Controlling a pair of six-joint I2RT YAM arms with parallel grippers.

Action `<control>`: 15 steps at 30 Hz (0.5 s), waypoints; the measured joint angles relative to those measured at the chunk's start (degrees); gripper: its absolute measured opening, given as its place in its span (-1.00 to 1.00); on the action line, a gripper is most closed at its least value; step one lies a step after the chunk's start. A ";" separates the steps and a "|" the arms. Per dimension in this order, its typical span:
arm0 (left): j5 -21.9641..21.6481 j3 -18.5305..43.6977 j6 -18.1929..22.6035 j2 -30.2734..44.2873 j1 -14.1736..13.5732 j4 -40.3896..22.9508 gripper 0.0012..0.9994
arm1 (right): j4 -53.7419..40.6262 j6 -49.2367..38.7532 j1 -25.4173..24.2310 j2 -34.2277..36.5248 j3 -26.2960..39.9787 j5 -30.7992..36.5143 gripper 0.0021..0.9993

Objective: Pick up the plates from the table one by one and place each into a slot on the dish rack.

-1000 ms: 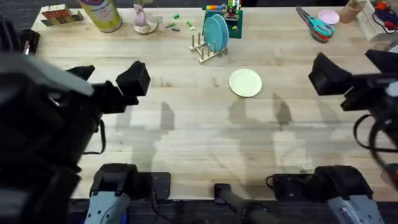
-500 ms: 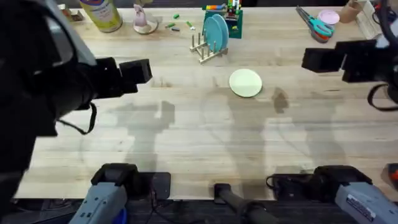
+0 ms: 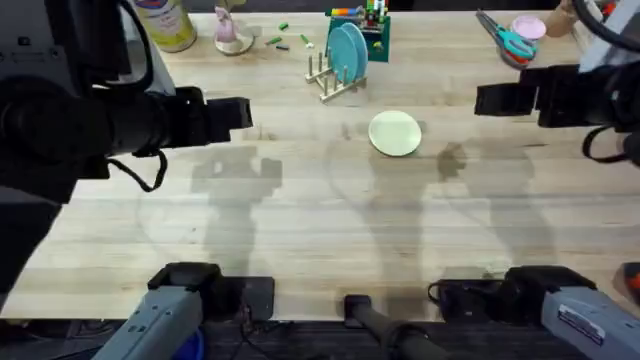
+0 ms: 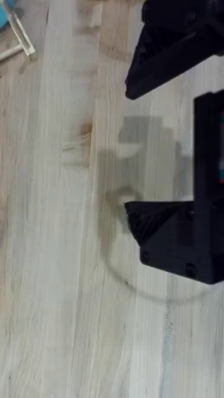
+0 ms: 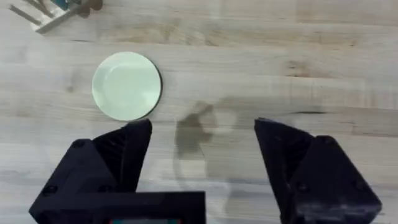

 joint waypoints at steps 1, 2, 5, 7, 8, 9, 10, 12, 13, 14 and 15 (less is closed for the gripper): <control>0.03 0.00 0.00 0.12 0.02 0.02 0.99 | 0.13 -0.01 0.00 -0.01 0.00 -0.02 1.00; 0.21 0.00 0.00 0.19 0.02 0.00 0.99 | 0.16 -0.02 0.00 0.00 0.00 -0.06 1.00; 2.07 0.00 0.02 0.19 0.02 0.36 0.99 | 0.33 -0.02 0.00 0.00 0.00 -0.20 1.00; 4.59 0.00 0.11 0.19 0.02 1.76 0.85 | 0.34 0.00 0.00 0.00 0.00 -0.20 1.00; 6.21 0.00 0.28 0.19 0.02 3.00 0.74 | 0.33 -0.02 0.00 -0.02 0.00 -0.20 1.00; 8.03 0.00 0.42 0.26 0.00 4.42 0.64 | 0.33 0.00 0.00 0.00 0.00 -0.20 1.00; 9.86 0.02 0.46 0.41 0.02 5.82 0.54 | 0.36 -0.02 0.00 0.00 0.00 -0.20 1.00; 13.52 0.02 0.44 1.01 0.00 8.29 0.07 | 0.38 0.00 0.00 0.00 0.00 -0.20 1.00; 15.19 0.04 0.43 1.47 0.00 9.21 -0.23 | 0.36 -0.02 0.00 -0.02 0.00 -0.20 1.00; 16.74 0.06 0.22 1.98 0.00 10.01 -0.53 | 0.37 -0.02 0.00 -0.01 0.00 -0.20 1.00; 18.48 0.07 -0.07 2.67 -0.06 10.80 -0.82 | 0.38 -0.02 0.00 0.00 0.00 -0.20 1.00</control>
